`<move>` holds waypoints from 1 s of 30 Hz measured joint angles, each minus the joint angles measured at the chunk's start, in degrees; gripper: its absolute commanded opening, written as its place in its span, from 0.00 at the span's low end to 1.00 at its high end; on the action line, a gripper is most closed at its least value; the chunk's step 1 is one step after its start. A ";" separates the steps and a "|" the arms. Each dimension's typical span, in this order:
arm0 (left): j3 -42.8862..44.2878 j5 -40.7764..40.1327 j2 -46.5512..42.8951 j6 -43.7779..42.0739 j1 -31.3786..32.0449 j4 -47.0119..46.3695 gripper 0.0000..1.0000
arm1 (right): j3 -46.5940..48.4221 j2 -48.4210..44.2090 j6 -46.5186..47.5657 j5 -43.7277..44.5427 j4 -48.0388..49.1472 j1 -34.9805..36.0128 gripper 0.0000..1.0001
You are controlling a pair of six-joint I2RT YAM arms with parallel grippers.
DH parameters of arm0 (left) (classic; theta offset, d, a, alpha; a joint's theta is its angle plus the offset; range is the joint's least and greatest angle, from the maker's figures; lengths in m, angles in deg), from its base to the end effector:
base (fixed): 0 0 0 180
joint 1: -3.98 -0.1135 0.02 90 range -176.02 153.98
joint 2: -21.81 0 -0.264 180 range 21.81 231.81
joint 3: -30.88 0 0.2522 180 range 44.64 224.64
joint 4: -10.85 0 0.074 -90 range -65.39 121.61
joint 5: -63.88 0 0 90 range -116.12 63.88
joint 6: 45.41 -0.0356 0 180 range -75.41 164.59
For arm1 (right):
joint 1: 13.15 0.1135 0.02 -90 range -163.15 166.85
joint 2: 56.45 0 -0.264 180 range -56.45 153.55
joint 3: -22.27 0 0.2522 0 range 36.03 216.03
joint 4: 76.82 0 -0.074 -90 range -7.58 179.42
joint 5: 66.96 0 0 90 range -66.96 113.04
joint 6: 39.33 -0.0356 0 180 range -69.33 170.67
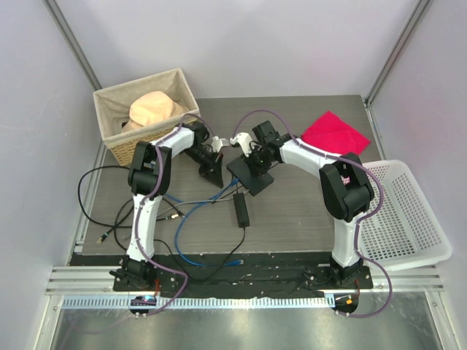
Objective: Pull the plug from the switch port
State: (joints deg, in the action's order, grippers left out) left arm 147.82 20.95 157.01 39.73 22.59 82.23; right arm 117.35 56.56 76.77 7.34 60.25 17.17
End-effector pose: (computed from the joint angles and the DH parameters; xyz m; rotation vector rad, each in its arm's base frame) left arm 0.4157 -0.1675 0.1223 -0.5734 -2.7413 1.2121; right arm 0.3541 0.2183 0.1843 -1.3204 2.2630 0.3858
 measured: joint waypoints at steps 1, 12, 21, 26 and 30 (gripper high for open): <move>-0.46 -0.09 -0.13 -0.42 -0.55 1.07 0.16 | 0.00 0.00 0.07 0.00 0.00 0.02 0.01; -8.81 3.74 -5.03 5.86 -2.75 -5.81 0.44 | 0.35 0.24 0.11 -0.04 -0.37 0.00 0.01; -7.58 7.39 -3.26 10.99 -0.79 -13.57 0.43 | 0.33 0.24 0.57 0.20 -0.37 0.22 0.01; -5.51 9.22 -1.40 12.04 0.55 -14.67 0.41 | 0.28 0.24 0.79 0.61 -0.37 0.42 0.01; -3.63 9.99 0.02 12.41 1.29 -14.97 0.39 | 0.28 0.22 0.92 0.74 -0.37 0.48 0.01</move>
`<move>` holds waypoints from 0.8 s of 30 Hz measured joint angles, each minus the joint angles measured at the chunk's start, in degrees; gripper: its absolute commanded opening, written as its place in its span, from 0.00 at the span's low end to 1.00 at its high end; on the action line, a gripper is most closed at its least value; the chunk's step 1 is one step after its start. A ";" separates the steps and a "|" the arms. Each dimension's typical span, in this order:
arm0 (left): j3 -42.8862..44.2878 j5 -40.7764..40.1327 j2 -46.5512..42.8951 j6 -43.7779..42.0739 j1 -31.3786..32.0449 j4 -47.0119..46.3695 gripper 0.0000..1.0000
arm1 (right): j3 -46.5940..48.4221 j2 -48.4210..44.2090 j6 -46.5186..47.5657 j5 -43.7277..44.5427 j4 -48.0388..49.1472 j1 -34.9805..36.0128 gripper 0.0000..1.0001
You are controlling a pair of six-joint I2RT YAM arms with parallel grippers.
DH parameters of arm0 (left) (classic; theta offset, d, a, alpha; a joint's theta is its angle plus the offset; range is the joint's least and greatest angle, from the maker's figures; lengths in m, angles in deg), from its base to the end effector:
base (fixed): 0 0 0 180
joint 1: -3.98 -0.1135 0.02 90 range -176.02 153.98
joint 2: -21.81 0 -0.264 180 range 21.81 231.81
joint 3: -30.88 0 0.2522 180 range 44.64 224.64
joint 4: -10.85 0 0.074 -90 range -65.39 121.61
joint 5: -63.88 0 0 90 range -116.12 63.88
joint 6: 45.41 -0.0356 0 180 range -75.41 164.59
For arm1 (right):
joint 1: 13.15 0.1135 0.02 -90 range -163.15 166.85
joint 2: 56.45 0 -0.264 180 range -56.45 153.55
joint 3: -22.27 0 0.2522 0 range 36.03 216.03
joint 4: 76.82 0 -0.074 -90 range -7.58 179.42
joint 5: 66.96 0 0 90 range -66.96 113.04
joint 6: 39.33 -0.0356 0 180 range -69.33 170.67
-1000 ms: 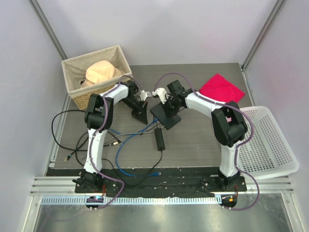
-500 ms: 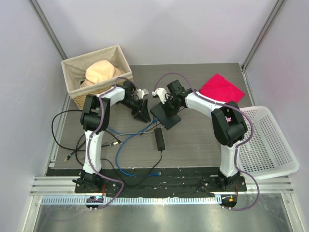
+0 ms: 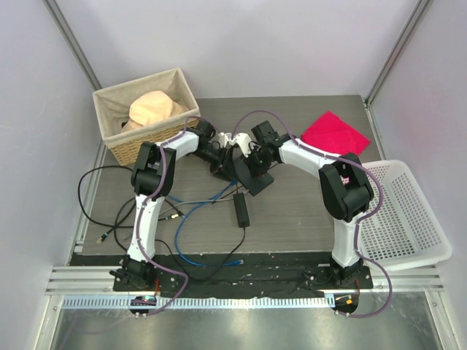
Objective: Pull the plug from the switch port
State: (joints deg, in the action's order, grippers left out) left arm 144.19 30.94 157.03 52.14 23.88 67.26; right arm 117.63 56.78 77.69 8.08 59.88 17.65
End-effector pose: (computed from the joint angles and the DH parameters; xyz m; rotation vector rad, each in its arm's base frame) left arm 0.4226 -0.1848 0.1139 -0.4399 -2.6696 1.4922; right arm 0.3530 0.2211 0.1837 -1.3464 2.2548 0.3667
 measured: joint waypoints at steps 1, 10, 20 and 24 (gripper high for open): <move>0.26 0.09 0.20 0.04 0.11 -0.09 0.39 | -0.02 0.02 0.04 0.02 0.00 0.00 0.01; 1.68 -0.66 1.62 1.11 0.48 0.52 0.12 | -0.02 0.00 0.07 0.48 -0.04 0.22 0.01; 1.90 -0.85 1.68 1.27 0.46 0.81 0.00 | -0.02 0.00 0.07 0.57 -0.04 0.26 0.01; 2.86 -1.49 1.68 1.05 0.63 2.14 0.00 | -0.02 0.00 0.07 0.83 -0.04 0.35 0.01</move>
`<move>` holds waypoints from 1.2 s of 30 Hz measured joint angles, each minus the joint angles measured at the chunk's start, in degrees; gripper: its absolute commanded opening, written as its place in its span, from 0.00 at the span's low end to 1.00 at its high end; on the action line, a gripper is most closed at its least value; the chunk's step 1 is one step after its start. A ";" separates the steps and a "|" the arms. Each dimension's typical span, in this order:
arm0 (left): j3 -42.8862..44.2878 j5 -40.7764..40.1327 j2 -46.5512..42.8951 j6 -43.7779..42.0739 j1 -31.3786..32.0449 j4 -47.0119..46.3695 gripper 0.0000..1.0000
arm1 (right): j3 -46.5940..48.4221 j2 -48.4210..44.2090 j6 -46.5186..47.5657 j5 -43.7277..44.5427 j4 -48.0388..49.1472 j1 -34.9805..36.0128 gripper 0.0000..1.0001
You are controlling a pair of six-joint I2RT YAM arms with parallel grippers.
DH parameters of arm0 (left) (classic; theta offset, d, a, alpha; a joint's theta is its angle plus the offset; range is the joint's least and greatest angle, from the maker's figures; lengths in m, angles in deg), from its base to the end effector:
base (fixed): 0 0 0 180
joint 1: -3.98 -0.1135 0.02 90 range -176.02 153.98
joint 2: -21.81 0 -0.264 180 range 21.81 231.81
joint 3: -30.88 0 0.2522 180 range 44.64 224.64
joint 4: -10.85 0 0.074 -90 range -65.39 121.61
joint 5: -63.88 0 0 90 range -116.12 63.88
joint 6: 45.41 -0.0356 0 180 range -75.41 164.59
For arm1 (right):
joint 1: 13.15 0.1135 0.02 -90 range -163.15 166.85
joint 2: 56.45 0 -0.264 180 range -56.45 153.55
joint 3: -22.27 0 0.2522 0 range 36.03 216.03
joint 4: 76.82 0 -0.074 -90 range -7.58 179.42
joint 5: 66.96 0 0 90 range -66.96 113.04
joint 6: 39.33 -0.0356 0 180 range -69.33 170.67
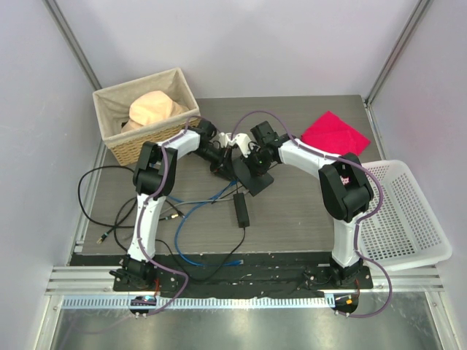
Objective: Pull the plug from the switch port
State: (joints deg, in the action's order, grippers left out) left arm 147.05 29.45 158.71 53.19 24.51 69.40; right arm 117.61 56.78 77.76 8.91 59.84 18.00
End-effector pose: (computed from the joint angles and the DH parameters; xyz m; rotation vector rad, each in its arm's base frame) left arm 0.4262 -0.1910 0.1121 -0.4140 -2.6758 1.4429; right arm 0.3518 0.2228 0.1835 -1.3518 2.2551 0.3494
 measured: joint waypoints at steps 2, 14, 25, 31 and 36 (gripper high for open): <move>0.72 -0.63 0.02 -0.83 0.17 1.14 0.00 | 0.00 0.00 0.00 0.11 0.00 0.04 0.01; 6.99 -0.02 3.17 -11.82 0.22 10.34 0.00 | -0.11 -0.11 0.02 0.57 0.11 0.24 0.01; 8.00 0.83 4.90 -19.74 -0.63 19.61 0.00 | -0.22 -0.15 0.04 0.57 0.24 0.24 0.01; 4.96 -4.11 1.46 -23.43 -1.77 21.00 0.00 | -0.22 -0.15 0.04 0.57 0.24 0.24 0.01; 3.85 -12.90 -5.68 -28.85 -4.59 20.85 0.00 | -0.22 -0.15 0.04 0.57 0.22 0.24 0.01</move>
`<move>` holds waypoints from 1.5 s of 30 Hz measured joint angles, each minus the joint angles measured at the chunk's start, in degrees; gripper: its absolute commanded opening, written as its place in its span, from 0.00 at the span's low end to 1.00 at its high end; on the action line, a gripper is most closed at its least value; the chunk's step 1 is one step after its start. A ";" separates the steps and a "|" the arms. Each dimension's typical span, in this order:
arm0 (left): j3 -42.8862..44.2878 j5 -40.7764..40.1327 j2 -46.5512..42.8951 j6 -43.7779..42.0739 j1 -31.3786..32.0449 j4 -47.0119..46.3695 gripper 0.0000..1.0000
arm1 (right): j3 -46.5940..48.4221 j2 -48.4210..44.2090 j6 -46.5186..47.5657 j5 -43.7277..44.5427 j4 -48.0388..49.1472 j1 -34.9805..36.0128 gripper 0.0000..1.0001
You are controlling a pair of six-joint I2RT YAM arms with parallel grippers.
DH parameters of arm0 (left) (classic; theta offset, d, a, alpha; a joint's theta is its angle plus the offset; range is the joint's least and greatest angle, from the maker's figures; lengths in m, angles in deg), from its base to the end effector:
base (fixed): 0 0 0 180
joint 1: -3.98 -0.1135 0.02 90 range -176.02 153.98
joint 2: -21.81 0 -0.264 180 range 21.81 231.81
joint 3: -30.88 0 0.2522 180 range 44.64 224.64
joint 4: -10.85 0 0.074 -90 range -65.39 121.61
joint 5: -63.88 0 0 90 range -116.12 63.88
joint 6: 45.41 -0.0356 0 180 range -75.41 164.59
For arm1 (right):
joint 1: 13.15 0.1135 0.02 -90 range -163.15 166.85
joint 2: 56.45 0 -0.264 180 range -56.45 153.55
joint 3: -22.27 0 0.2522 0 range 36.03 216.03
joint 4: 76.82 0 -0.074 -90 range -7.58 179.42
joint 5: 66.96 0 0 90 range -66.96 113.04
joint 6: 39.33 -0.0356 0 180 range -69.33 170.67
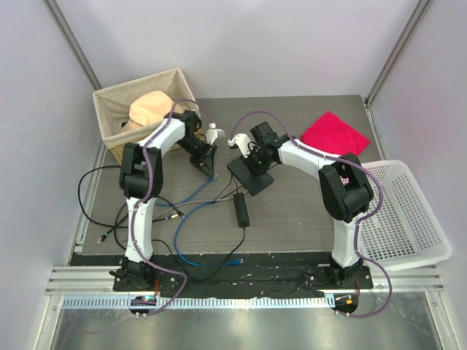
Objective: Pull the plug from the switch port
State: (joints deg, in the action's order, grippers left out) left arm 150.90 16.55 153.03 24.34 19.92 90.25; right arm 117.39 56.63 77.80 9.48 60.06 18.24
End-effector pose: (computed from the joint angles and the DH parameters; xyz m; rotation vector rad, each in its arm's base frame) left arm 0.4168 -0.1441 0.1629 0.8982 2.7679 -1.1364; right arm 0.3507 0.2238 0.1835 -1.3542 2.2523 0.3373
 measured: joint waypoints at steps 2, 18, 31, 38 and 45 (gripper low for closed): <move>-0.63 -3.32 -3.96 -2.86 -1.25 0.33 0.00 | 0.00 0.00 0.00 0.00 0.00 0.00 0.01; -25.57 -37.09 -24.55 -18.80 -11.32 -5.40 0.36 | 0.15 0.11 0.15 -0.02 -0.11 0.02 0.01; -5.73 -11.37 -19.10 6.45 -4.96 -12.26 0.20 | 6.43 3.08 -3.54 -2.97 -5.64 -2.05 0.01; -8.50 -10.86 -8.85 15.37 5.16 -19.93 0.00 | 4.76 0.50 -7.98 -3.43 -5.68 -8.57 0.01; -1.22 -12.70 0.26 17.90 8.98 -20.83 0.00 | 1.27 -3.87 -12.41 -2.69 -4.83 -14.16 0.01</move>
State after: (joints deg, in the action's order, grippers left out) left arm 149.68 3.86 153.29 42.24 28.91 69.43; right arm 118.66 52.76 65.39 6.79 55.23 4.08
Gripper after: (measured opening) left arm 0.013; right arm 0.032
